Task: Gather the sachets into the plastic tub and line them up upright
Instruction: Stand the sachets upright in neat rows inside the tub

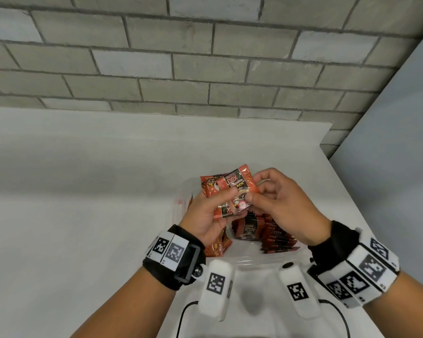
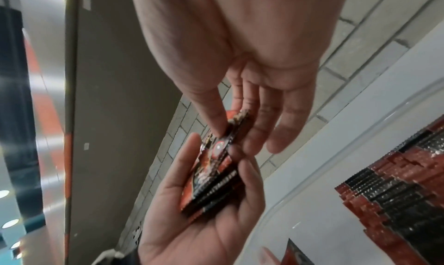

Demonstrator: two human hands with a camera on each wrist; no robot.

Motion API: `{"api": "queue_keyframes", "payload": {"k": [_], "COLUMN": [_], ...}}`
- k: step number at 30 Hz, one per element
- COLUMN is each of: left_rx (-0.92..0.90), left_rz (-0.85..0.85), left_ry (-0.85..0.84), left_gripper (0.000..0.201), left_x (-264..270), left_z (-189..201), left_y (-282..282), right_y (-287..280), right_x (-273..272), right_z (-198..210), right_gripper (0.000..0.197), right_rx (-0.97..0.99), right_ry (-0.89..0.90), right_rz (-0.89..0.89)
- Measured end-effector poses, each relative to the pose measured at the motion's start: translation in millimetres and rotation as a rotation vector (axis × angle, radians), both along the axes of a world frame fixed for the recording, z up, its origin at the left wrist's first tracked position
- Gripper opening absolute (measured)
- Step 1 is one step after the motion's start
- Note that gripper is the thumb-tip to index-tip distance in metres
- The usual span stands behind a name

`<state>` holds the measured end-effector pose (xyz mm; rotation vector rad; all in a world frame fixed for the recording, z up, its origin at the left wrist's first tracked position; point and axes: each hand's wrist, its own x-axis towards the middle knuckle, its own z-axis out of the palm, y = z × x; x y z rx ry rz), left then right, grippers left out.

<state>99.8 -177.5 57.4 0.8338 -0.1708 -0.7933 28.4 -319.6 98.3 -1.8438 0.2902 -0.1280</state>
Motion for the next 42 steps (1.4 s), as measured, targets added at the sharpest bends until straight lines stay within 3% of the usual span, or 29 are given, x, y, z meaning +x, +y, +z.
{"api": "queue_keyframes", "payload": {"k": [4,7,10,14,17,20,23,27,33,37,42], "left_rx": [0.0,0.089,0.174,0.194,0.203,0.226,0.217,0.214,0.209,0.213,0.212], "left_rz": [-0.006,-0.037,-0.099,-0.116,-0.033,0.102,0.169,0.178,0.17,0.17,0.165], "left_ry": [-0.025,-0.142,-0.266,-0.315,-0.276,-0.141,-0.029,-0.003,0.017,0.016,0.015], "left_gripper": [0.019,0.023,0.023,0.023,0.013,0.014,0.014,0.016,0.016,0.021,0.018], "left_x": [0,3,5,5,8,18,24,23,26,28,28], "left_z": [-3,-4,-3,-1,-2,-9,-20,-26,-27,-27,-29], "left_y": [0,2,2,2,5,12,18,19,18,18,17], "right_y": [-2,-8,-12,-13,-19,-26,-26,-21,-18,-17,-17], "right_x": [3,3,4,8,6,3,6,19,36,41,42], "right_z": [4,6,13,11,5,-1,-6,-13,-26,-35,-37], "right_gripper": [0.02,0.032,0.052,0.045,0.02,0.008,0.009,0.011,0.015,0.028,0.027], "right_rx": [-0.009,-0.282,-0.588,-0.756,-0.687,-0.672,-0.821,-0.954,-1.097,-1.181,-1.23], "right_ry": [0.017,0.055,-0.049,-0.079,-0.046,0.147,0.341,0.467,0.586,0.631,0.632], "right_rz": [0.028,0.068,0.192,0.249,0.248,0.292,0.364,0.448,0.555,0.592,0.606]}}
